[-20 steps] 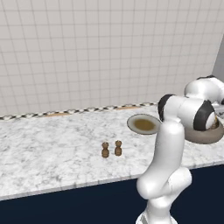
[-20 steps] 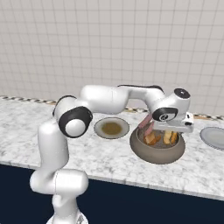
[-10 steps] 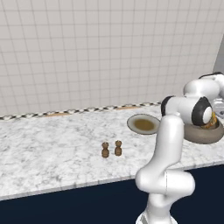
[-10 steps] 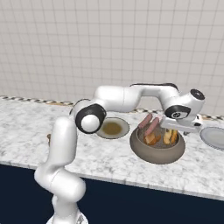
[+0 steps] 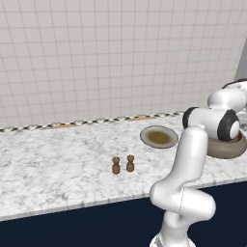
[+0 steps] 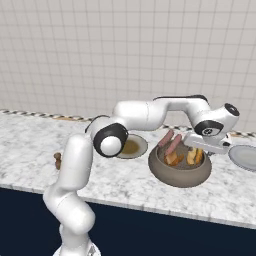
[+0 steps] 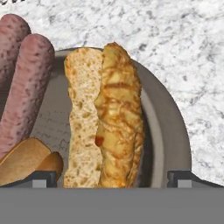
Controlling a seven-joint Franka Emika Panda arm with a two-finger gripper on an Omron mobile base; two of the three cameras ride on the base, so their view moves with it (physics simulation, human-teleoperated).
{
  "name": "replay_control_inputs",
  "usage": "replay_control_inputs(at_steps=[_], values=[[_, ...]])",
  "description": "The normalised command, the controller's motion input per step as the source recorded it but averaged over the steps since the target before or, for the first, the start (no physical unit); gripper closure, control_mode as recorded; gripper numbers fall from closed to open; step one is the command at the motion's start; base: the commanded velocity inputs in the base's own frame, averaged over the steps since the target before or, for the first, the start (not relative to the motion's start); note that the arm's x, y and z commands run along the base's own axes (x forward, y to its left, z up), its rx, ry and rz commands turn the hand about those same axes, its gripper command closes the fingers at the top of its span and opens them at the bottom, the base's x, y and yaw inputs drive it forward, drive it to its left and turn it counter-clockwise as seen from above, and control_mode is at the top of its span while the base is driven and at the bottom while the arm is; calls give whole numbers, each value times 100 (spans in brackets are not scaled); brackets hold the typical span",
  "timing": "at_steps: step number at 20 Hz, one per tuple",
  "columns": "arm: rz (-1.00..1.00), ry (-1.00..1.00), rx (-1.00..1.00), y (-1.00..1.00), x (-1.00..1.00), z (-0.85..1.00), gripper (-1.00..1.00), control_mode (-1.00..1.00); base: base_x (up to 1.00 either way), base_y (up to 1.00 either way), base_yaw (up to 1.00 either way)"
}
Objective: Place one bun and one sausage from the bowl on each plate.
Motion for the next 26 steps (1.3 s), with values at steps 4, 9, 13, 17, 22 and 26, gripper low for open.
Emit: replay_control_inputs(at_steps=[4,9,13,17,22,26], values=[[1,0,0,15,0,-17,-100,-100,0,0,0],[1,0,3,-1,4,-15,-100,-100,0,0,0],[2,0,3,-8,4,-22,-100,-100,0,0,0],[2,0,1,-7,3,-37,-100,-100,0,0,0],[0,0,0,0,0,-17,100,-100,0,0,0],[0,0,0,0,0,0,100,-100,0,0,0]])
